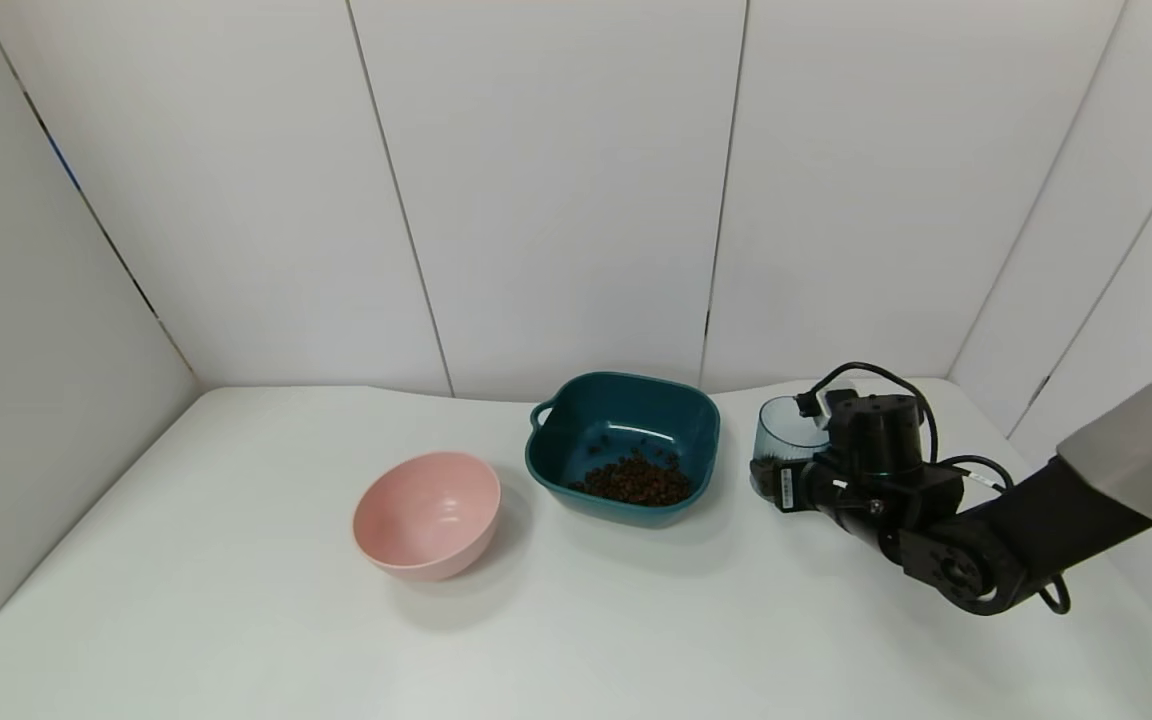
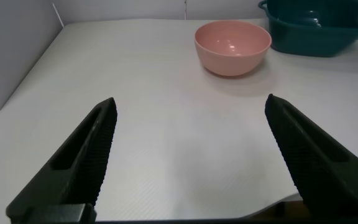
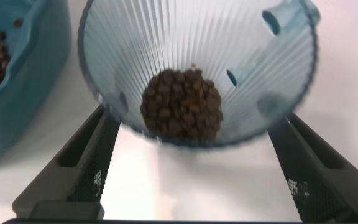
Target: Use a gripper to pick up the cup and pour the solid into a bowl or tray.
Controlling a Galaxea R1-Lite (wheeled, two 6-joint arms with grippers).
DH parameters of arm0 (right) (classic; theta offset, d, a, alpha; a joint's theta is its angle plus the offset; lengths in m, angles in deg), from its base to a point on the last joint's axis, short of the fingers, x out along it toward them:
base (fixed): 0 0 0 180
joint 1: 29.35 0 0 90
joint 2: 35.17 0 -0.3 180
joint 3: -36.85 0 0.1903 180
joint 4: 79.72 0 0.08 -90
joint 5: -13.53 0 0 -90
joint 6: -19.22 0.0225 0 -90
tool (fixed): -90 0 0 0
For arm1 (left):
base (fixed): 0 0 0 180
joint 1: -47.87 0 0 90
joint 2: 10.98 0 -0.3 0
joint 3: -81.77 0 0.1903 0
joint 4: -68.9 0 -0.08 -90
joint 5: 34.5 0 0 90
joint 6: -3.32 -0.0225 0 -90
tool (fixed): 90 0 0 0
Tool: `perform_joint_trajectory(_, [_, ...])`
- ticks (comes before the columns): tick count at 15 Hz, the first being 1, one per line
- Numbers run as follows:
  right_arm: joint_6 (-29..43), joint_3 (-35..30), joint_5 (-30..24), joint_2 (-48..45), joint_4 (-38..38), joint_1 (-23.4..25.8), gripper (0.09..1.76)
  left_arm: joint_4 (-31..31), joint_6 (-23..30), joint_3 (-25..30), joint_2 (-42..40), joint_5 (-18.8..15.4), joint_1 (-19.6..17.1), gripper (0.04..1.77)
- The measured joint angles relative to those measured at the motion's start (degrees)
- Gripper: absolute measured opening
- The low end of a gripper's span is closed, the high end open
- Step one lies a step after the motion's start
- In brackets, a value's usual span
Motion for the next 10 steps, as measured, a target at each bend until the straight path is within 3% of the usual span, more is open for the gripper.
perform_joint_trajectory(4, [-0.05,-3.47,-3.28,-9.23,10.93,0.38,1.67,-0.02,0.00,0.00,0.00,-0.02,0.00,1.72])
perform_joint_trajectory(10, [-0.22,-10.45,-5.97,-25.93,19.42,0.09,1.69,0.00,0.00,0.00,0.00,0.00,0.00,1.72])
